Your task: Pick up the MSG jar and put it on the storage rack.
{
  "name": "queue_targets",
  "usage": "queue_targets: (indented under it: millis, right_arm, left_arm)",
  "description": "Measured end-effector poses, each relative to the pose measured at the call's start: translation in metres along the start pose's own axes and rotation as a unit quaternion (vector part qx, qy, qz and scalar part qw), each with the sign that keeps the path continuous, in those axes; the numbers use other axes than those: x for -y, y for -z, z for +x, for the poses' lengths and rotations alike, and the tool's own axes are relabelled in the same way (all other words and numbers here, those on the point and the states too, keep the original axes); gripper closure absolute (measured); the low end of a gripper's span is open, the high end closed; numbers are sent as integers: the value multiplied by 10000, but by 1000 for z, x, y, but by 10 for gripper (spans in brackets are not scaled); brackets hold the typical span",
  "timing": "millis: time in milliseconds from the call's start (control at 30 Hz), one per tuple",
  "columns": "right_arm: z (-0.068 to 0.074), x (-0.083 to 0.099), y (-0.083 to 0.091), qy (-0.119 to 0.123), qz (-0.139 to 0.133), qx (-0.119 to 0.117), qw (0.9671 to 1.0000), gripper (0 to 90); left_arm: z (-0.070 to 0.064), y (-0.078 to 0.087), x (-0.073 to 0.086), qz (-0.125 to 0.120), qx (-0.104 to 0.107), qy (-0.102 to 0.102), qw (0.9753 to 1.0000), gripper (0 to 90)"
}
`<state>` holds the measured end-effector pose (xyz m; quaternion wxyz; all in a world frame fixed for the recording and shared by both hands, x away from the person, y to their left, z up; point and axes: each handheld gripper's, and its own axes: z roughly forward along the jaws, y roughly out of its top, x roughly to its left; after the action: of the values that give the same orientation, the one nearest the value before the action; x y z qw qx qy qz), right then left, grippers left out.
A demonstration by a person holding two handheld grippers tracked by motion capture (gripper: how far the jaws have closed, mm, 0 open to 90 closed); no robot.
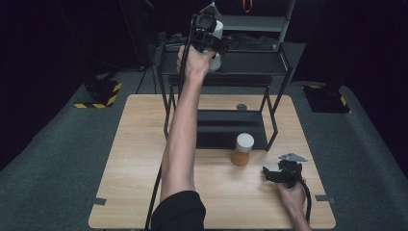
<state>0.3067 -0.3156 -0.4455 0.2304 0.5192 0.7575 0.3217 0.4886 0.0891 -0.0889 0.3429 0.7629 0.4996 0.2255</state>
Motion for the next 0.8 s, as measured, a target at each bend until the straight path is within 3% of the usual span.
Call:
queue_targets:
  millis: [67, 333, 500, 600, 800]
  right_arm:
    - [0, 0, 0, -2, 0, -1, 10000, 46]
    - [0, 0, 0, -2, -2, 1, 10000, 46]
    - [0, 0, 0, 1, 1, 1, 10000, 46]
    - [0, 0, 0, -1, -1, 2, 10000, 46]
    - [0, 0, 0, 0, 1, 4, 10000, 45]
  left_arm:
    - [0, 0, 1, 5, -4, 19, 10000, 94]
    - [2, 10, 14, -228, -42, -10, 9997, 5]
    - [6, 18, 23, -334, 50, -10, 9994, 2]
    - [11, 25, 31, -344, 209, -43, 9992, 3]
    - [10, 38, 46, -469, 181, -135, 9986, 4]
